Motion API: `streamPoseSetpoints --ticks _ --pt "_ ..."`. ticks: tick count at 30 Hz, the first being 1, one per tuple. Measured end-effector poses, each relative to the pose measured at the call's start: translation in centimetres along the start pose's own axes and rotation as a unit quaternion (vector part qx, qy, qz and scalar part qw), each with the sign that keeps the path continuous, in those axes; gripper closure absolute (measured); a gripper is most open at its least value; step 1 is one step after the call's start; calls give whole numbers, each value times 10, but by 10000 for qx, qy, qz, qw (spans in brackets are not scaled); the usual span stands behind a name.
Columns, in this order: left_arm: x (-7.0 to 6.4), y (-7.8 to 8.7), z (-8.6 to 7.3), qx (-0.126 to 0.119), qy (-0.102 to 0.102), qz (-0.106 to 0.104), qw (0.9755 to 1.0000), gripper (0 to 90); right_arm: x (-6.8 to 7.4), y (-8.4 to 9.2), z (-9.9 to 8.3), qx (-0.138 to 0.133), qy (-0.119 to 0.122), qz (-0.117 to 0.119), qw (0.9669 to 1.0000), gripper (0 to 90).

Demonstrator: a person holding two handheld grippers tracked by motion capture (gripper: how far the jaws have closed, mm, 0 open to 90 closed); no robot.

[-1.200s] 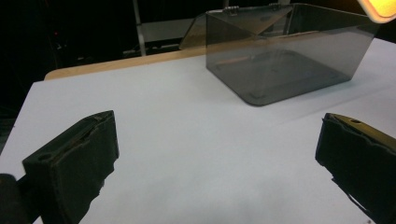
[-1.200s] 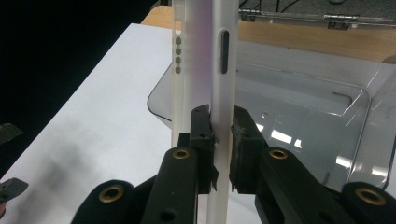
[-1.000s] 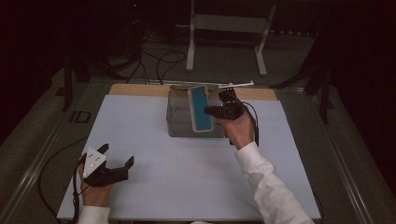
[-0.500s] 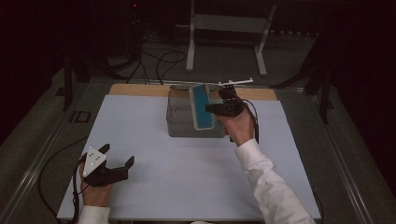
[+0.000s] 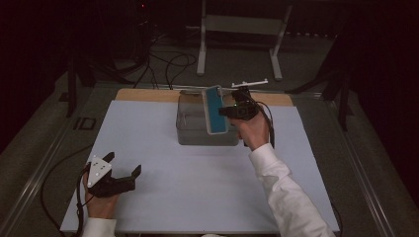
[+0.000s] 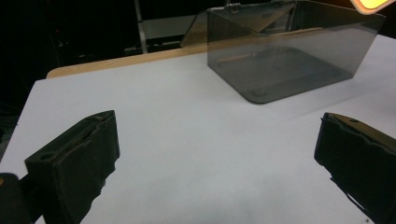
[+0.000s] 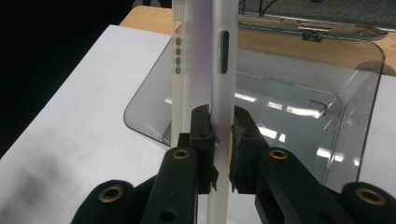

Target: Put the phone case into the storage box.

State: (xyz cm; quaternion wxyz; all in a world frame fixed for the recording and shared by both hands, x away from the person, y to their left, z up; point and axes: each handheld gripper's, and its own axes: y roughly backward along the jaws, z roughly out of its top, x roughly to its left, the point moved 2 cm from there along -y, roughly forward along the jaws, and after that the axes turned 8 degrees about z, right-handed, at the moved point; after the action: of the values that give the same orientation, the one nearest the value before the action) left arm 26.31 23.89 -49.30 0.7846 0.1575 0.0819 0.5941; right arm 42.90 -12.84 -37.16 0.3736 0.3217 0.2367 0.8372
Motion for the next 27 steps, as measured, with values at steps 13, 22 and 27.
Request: streamPoseSetpoints --ticks 13,22,27 --pt "0 0 0 14 -19 -2 10000 7 -6 -2 7 58 -45 -169 9998 821" --pt "-1 0 0 -27 -24 17 10000 7 -10 -2 13 79 -75 -285 9995 821" --pt "-1 0 0 -42 -36 20 10000 7 -12 -4 15 101 -115 -343 9993 821"
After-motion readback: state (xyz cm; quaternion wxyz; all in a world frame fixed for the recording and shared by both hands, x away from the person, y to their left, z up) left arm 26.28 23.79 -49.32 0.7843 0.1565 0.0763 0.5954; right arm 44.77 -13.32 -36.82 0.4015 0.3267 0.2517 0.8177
